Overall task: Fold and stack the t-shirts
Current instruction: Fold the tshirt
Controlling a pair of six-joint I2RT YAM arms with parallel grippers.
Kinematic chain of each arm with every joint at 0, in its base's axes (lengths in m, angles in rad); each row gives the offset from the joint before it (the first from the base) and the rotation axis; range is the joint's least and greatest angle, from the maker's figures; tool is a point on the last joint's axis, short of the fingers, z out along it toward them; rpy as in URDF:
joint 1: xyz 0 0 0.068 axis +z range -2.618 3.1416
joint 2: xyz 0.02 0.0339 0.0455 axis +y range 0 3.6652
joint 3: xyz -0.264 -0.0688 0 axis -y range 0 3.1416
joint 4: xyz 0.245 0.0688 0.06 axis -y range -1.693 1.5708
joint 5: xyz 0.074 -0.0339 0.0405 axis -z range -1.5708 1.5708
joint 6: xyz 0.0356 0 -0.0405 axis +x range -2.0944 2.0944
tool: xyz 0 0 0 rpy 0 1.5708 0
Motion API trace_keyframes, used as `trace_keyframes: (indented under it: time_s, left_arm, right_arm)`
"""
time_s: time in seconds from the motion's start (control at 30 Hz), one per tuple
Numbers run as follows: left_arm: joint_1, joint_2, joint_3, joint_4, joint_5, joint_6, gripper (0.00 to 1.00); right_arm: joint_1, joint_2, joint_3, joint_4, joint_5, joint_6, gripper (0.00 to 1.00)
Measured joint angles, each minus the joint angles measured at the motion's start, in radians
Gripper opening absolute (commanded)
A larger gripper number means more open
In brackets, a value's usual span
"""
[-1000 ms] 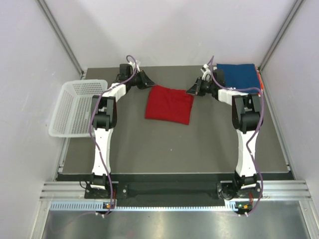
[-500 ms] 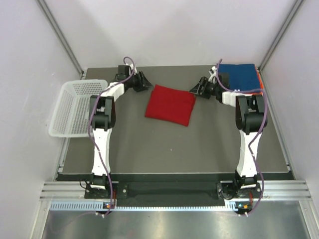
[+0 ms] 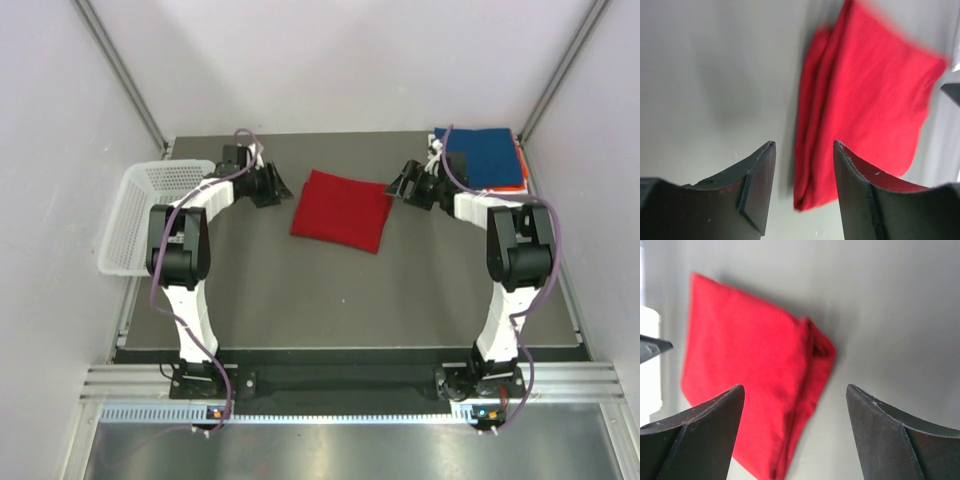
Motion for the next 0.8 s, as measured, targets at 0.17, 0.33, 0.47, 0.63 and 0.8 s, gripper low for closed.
trace_keyframes:
  time_s: [0.17,0.33,0.47,0.63,0.8]
  left_arm:
    - [-0.027,-0.003,-0.145,-0.002,0.023,-0.05,0.52]
    - [-0.036,-0.011,-0.156,-0.001,-0.005,-0.092,0.5]
    - [-0.038,-0.042,-0.182,-0.004,-0.068,-0.115,0.5]
    - [-0.058,-0.121,-0.223,-0.068,-0.217,-0.115,0.51]
    - [-0.096,-0.208,-0.225,-0.06,-0.259,-0.113,0.53]
  right_arm:
    - [0.057,0.007,-0.028,-0.023,0.053,0.003,0.83]
    - [0.103,0.03,-0.028,-0.014,0.088,0.003,0.57]
    - [0.104,0.037,-0.028,-0.014,0.095,-0.021,0.19]
    - [0.093,0.048,-0.026,-0.016,0.083,-0.076,0.11]
    - [0.091,0.06,-0.003,-0.04,0.081,-0.094,0.64]
